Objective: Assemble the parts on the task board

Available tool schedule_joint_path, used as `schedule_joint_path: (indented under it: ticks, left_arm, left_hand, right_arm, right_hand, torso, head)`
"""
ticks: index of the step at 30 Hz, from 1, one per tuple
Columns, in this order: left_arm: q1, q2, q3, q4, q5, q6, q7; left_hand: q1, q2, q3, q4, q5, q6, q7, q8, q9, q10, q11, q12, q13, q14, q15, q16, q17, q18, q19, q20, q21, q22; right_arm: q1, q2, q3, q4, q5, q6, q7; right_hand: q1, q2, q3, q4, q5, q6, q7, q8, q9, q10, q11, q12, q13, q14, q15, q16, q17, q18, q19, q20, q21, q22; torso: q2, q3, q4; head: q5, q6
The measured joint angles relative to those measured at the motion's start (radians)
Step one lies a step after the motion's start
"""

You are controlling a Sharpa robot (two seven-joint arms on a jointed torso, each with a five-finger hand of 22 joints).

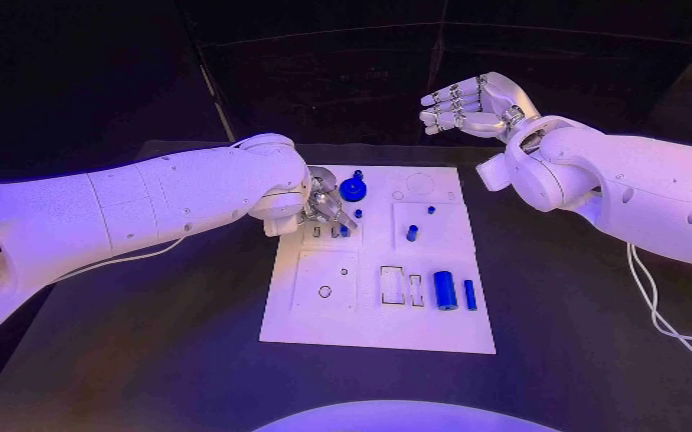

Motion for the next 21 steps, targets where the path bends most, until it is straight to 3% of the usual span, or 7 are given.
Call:
schedule_joint_path:
  ticks: [3, 7, 8, 9, 11, 13, 21]
  left_arm:
    - [0.002, -0.002, 0.001, 0.002, 0.001, 0.0, 0.0]
    - [0.002, -0.008, 0.001, 0.006, 0.006, 0.0, 0.002]
    - [0.002, -0.01, 0.001, 0.007, 0.008, 0.0, 0.003]
    - [0.002, -0.012, 0.001, 0.008, 0.009, 0.0, 0.003]
    - [0.0, -0.017, 0.0, 0.01, 0.012, -0.001, 0.004]
    - [-0.003, -0.02, -0.002, 0.011, 0.016, -0.001, 0.005]
    - [-0.003, -0.04, -0.002, 0.027, 0.034, -0.012, 0.014]
  left_hand:
    - [0.017, 0.003, 0.045, -0.015, 0.013, -0.013, 0.002, -0.012, -0.006, -0.007, -0.003, -0.009, -0.004, 0.002, -0.002, 0.0, 0.0, 0.0, 0.0, 0.0, 0.0, 0.0]
    - [0.026, -0.004, 0.089, 0.029, 0.062, -0.025, 0.011, -0.02, -0.007, -0.01, -0.001, -0.02, -0.015, 0.002, -0.002, 0.0, 0.0, 0.0, 0.0, 0.0, 0.0, 0.001]
    - [-0.003, -0.017, 0.137, 0.063, 0.064, -0.028, 0.015, -0.022, -0.005, -0.014, 0.004, -0.024, -0.018, 0.001, -0.001, 0.0, 0.0, 0.0, 0.0, 0.0, 0.0, 0.001]
    - [-0.052, -0.045, 0.267, 0.013, 0.064, -0.028, 0.019, -0.022, -0.003, -0.012, 0.007, -0.027, -0.02, 0.001, 0.005, 0.0, 0.0, 0.0, -0.002, 0.002, 0.0, 0.001]
    - [-0.151, -0.104, 0.458, -0.028, 0.062, -0.023, 0.024, -0.007, 0.015, -0.009, 0.009, -0.027, -0.021, 0.0, 0.008, 0.0, 0.0, 0.0, -0.002, 0.002, 0.0, 0.004]
    - [-0.199, -0.139, 0.556, -0.018, 0.059, -0.025, 0.025, 0.011, 0.034, -0.009, 0.009, -0.027, -0.021, 0.0, 0.008, 0.0, 0.0, 0.0, -0.002, 0.002, 0.0, 0.005]
    - [-0.223, -0.161, 0.615, -0.012, 0.055, -0.03, 0.02, 0.024, 0.049, -0.005, 0.012, -0.02, -0.02, 0.0, 0.008, 0.0, 0.0, 0.0, -0.002, 0.002, 0.0, 0.01]
  right_arm:
    - [0.0, 0.002, 0.0, -0.001, 0.0, 0.002, -0.001]
    - [0.0, 0.003, 0.0, -0.002, 0.0, 0.004, -0.001]
    - [0.0, 0.003, 0.0, -0.002, 0.0, 0.005, -0.001]
    - [0.0, 0.003, 0.0, -0.002, 0.0, 0.005, -0.001]
    - [0.0, 0.002, 0.0, -0.002, 0.0, 0.006, -0.002]
    - [0.0, 0.002, 0.0, -0.002, 0.0, 0.008, -0.002]
    - [0.0, 0.004, 0.0, -0.003, 0.0, 0.011, -0.002]
  right_hand:
    - [0.0, 0.0, 0.0, 0.0, 0.0, 0.0, 0.0, 0.0, 0.0, 0.0, 0.0, 0.0, 0.0, 0.0, 0.0, 0.0, 0.0, 0.0, 0.0, 0.0, -0.002, 0.0]
    - [0.0, 0.0, 0.0, 0.0, 0.0, 0.0, 0.0, 0.0, 0.0, 0.0, 0.0, 0.003, 0.0, 0.0, 0.0, 0.0, -0.003, 0.0, 0.0, 0.0, -0.004, 0.0]
    - [0.0, 0.0, 0.0, 0.0, 0.0, 0.0, 0.0, 0.0, 0.0, 0.0, 0.0, 0.003, 0.0, 0.0, 0.0, 0.0, -0.005, 0.0, 0.0, 0.0, -0.004, 0.0]
    - [0.0, 0.0, 0.0, 0.0, 0.0, 0.0, 0.0, 0.0, 0.0, 0.0, 0.0, 0.003, 0.0, 0.0, 0.0, 0.0, -0.005, 0.0, 0.0, 0.0, -0.004, 0.0]
    - [0.0, 0.0, 0.0, 0.0, 0.0, 0.0, 0.0, 0.0, 0.0, 0.0, 0.0, 0.003, 0.0, 0.0, 0.0, 0.0, -0.005, 0.0, 0.0, 0.0, -0.004, 0.0]
    - [0.0, 0.0, 0.0, 0.0, 0.0, 0.0, 0.0, 0.0, 0.0, 0.0, 0.0, 0.003, 0.0, 0.0, 0.0, 0.0, -0.005, 0.0, 0.0, 0.0, -0.004, 0.0]
    - [0.0, 0.0, 0.0, 0.0, 0.0, 0.0, 0.0, 0.0, 0.0, 0.0, 0.0, 0.003, 0.0, 0.004, 0.004, 0.0, -0.01, 0.0, 0.0, 0.0, -0.004, 0.0]
  torso:
    - [0.0, -0.0002, 0.0]
    - [0.0, -0.0004, 0.0]
    - [0.0, -0.0004, 0.0]
    - [0.0, -0.0004, 0.0002]
    - [0.0, -0.0004, 0.0005]
    - [0.0, -0.0004, 0.0005]
    - [0.0, 0.0, 0.0015]
  head:
    - [0.0, 0.0]
    - [0.001, 0.0]
    - [0.002, 0.0]
    - [0.002, 0.001]
    - [0.002, 0.001]
    - [0.003, 0.001]
    - [0.006, 0.003]
